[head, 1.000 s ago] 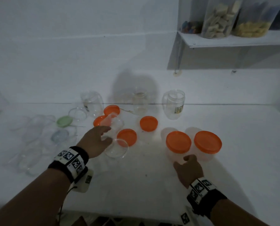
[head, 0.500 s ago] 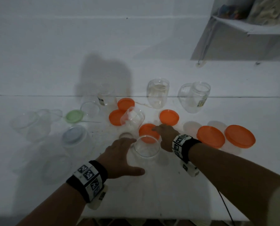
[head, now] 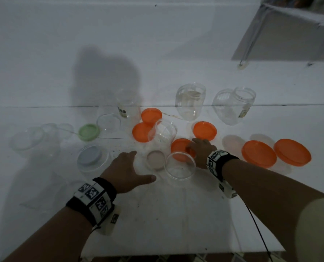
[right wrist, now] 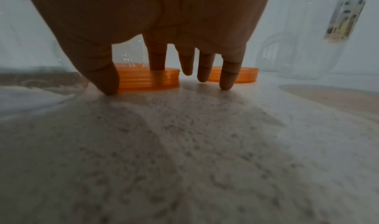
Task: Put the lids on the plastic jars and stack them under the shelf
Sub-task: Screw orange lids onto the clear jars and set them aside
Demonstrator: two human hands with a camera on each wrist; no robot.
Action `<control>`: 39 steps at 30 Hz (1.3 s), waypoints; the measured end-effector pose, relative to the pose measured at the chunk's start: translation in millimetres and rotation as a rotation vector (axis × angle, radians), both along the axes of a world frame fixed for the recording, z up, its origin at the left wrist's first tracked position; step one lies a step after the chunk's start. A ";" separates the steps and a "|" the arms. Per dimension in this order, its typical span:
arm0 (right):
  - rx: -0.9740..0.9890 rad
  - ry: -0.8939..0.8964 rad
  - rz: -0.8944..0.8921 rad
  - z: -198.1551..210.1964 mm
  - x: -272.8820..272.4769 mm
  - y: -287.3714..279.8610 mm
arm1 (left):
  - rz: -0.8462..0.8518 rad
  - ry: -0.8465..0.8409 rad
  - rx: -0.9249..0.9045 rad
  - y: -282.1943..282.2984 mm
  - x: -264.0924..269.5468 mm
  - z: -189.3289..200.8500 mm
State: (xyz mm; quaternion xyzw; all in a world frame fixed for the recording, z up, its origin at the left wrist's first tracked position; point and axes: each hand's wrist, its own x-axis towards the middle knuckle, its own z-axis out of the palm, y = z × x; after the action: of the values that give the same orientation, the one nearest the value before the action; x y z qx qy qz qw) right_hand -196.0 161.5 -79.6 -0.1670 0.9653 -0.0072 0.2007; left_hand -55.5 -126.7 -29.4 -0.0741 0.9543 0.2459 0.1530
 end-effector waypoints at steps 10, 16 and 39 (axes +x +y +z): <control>-0.183 -0.017 -0.096 0.6 -5.2 11.5 | -0.242 0.183 -0.306 91.2 -3.7 6.1; -0.228 0.043 -0.057 29.2 8.6 35.6 | -0.171 0.151 -0.322 127.5 -13.2 -6.0; -0.034 -0.073 0.364 97.0 62.5 62.7 | 0.095 0.038 0.459 202.9 -6.6 -51.7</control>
State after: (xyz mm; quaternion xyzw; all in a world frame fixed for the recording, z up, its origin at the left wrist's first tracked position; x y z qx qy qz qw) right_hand -133.5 224.1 17.4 -0.3419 0.9109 0.0071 0.2309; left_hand -62.0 76.2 -81.1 -0.0776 0.8715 0.4647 0.1363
